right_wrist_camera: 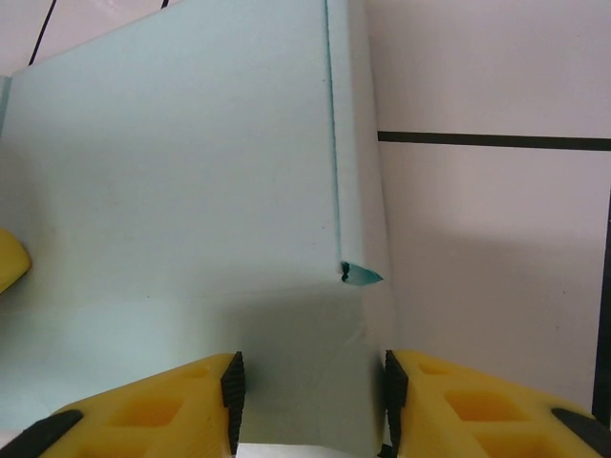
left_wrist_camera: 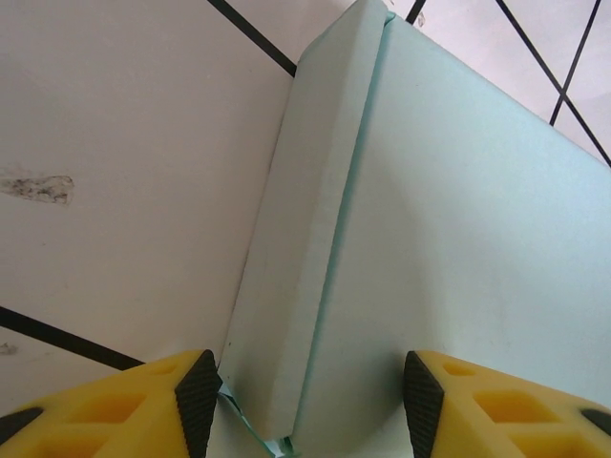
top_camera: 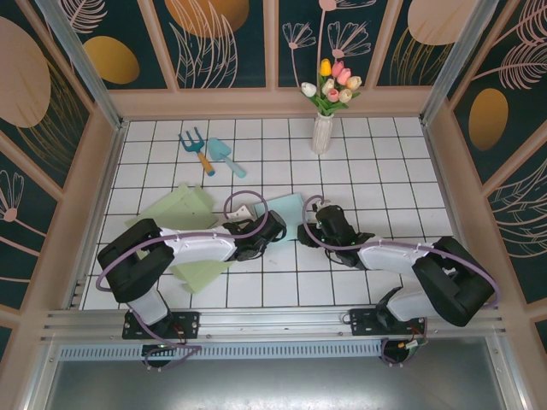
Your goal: Fold the paper box
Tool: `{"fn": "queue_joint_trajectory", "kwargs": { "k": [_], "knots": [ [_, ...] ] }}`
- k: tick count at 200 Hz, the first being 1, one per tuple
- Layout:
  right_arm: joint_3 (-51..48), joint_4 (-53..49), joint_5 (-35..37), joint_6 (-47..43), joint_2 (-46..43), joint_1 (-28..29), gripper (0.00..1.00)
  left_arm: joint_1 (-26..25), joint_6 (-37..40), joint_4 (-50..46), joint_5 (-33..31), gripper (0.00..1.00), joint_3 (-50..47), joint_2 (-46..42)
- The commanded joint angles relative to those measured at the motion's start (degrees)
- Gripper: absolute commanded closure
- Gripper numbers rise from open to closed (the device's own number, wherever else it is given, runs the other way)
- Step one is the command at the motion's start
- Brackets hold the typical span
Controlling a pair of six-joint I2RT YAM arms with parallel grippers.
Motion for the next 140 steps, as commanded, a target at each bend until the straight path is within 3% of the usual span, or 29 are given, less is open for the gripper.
{"fn": "queue_joint_trajectory", "kwargs": {
  "k": [1,48,87,140],
  "knots": [
    [1.0,1.7,-1.9,0.1,-1.4,0.1,0.57,-0.2,1.7,-6.9,2.7,0.43,0.0,1.1],
    [0.5,1.8,-3.1,0.5,-1.6,0.1,0.59,-0.2,2.1,-8.4,2.3,0.42,1.7,1.3],
    [0.5,1.3,0.2,-1.0,-0.9,0.1,0.58,-0.1,2.3,-8.6,2.6,0.41,2.1,1.5],
    [0.1,5.1,-2.2,-0.8,2.0,0.0,0.60,-0.2,2.9,-7.2,5.0,0.41,2.1,1.4]
  ]
}}
